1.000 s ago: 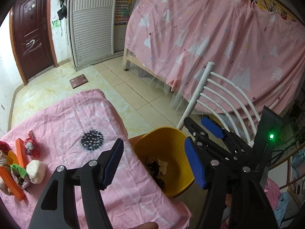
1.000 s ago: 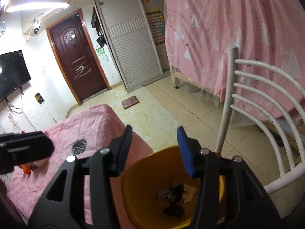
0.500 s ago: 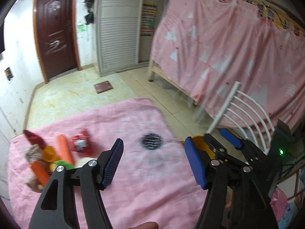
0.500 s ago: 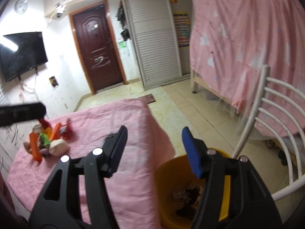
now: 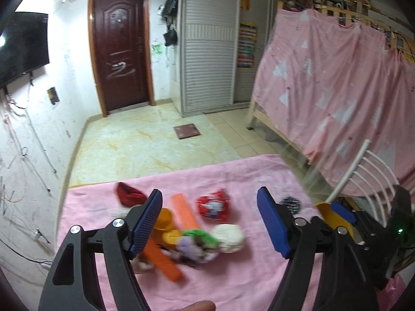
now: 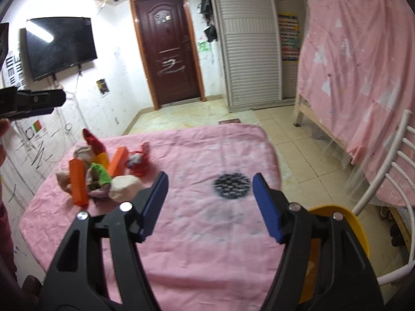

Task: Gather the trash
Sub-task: 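Move both tools back over the remaining items on the bed, then grasp the grey knit scarf with the left tool while the right tool grasps the cream ball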

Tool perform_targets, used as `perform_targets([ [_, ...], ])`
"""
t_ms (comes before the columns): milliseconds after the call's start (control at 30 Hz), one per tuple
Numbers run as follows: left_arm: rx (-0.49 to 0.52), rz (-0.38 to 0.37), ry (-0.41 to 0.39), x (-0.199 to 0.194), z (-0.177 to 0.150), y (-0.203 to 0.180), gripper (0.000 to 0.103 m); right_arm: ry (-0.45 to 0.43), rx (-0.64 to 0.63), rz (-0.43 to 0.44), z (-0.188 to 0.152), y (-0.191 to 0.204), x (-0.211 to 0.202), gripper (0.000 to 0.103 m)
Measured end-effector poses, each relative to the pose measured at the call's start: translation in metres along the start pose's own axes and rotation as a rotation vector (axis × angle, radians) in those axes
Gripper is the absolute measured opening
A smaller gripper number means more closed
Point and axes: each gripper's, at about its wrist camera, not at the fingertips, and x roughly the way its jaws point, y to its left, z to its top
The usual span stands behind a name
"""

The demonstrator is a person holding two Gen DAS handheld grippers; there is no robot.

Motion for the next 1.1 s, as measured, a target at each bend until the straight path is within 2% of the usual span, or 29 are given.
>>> perform_targets([
  [200, -0.058, 0.059, 0.038, 0.011, -0.010, 0.054, 0.072, 0.053, -0.059, 0.053, 0.003, 0.035, 0.019, 0.065],
  [433, -0.148, 0.086, 0.075, 0.032, -0.019, 0.104, 0.072, 0.108, -0.106, 0.066, 0.005, 0.067, 0.043, 0.065],
  [567, -0.208, 0.085, 0.123, 0.054, -0.026, 0.125, 0.072, 0.133, -0.116, 0.067, 0.006, 0.079, 0.057, 0.065],
  [767, -0.266, 0.077, 0.199, 0.090, -0.037, 0.140, 0.072, 0.170, -0.138, 0.067, 0.006, 0.095, 0.073, 0.066],
  [833, -0.288, 0.062, 0.231, 0.101, -0.041, 0.145, 0.072, 0.182, -0.143, 0.064, 0.006, 0.098, 0.078, 0.070],
  [1033, -0.330, 0.002, 0.313, 0.127, -0.054, 0.147, 0.072, 0.217, -0.155, 0.068, 0.002, 0.104, 0.091, 0.070],
  [1100, -0.340, -0.002, 0.329, 0.133, -0.057, 0.145, 0.072, 0.223, -0.154, 0.077, 0.001, 0.105, 0.094, 0.073],
])
